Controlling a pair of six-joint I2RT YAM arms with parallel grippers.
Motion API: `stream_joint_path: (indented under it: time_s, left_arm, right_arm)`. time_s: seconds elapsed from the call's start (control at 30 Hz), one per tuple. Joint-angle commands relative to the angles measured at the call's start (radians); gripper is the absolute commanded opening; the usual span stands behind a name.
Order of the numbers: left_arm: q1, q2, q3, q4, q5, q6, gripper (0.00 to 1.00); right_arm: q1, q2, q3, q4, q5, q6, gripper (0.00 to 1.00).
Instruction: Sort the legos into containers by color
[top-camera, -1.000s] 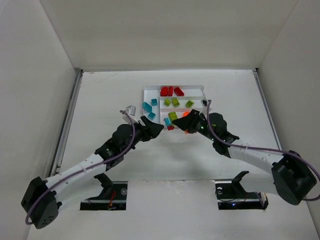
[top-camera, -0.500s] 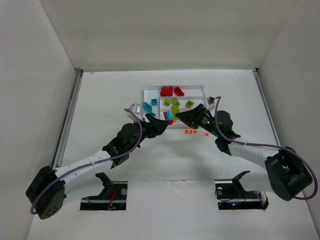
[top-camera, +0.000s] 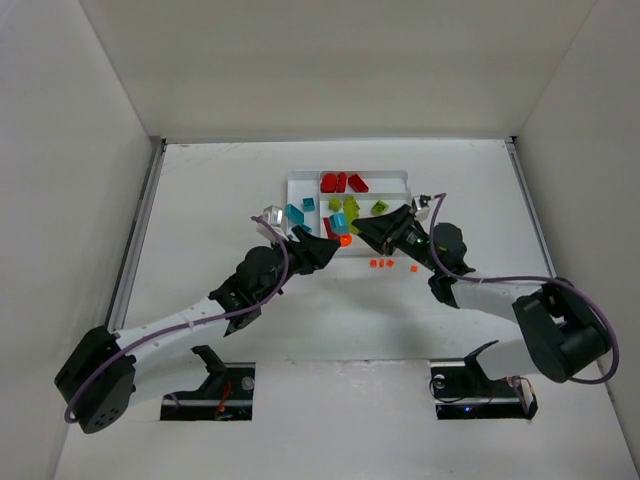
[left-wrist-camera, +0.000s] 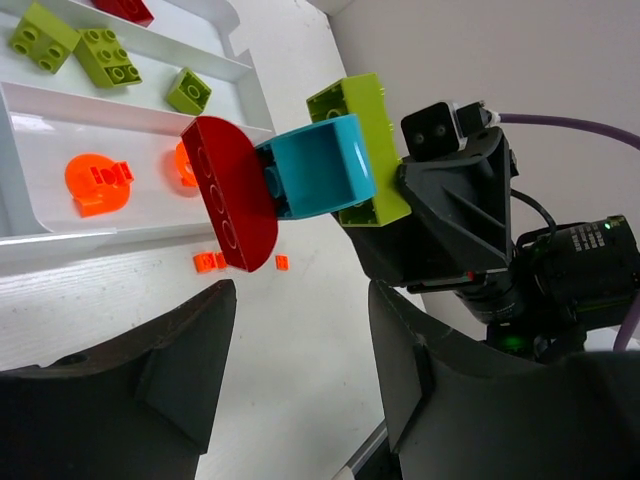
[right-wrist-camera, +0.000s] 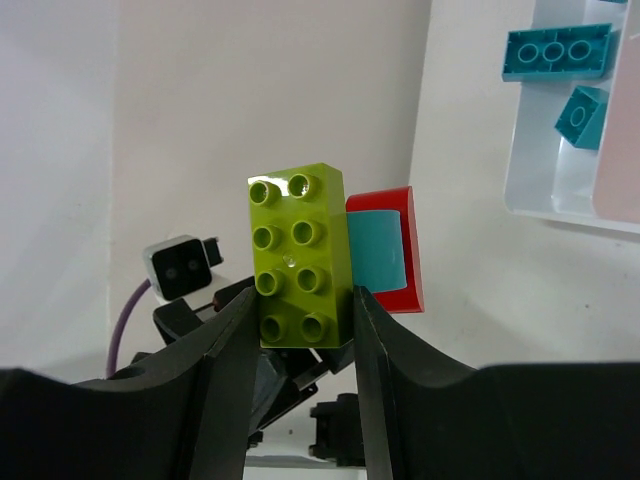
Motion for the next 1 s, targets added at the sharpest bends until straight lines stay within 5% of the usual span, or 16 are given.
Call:
stream_joint_path:
  time_s: [0.0,0.4,0.63,0.97]
  left_arm:
    - [0.006,0.003,-0.016,0.065,-0.001,0.018,0.52]
    - [0.035,-0.013,-0.070,0.267,-0.024,0.006,0.52]
    - [0.043,0.024,-0.133,0.447,-0.073,-0.195,0.59]
    - [0.112,0.073,-0.128,0.425,-0.040,-0.361,0.59]
  right_arm:
    - [-0.006,0.007,-0.002,0.151,-0.011,0.057,0.22]
    - [-0.036,0.125,-0.034,0.434,-0.028,0.269,0.22]
    - [-0.036,0.218,-0.015,0.623,-0.015,0.388,0.22]
    - [-0.031,0.194,0.000,0.646,0.010,0.399,0.22]
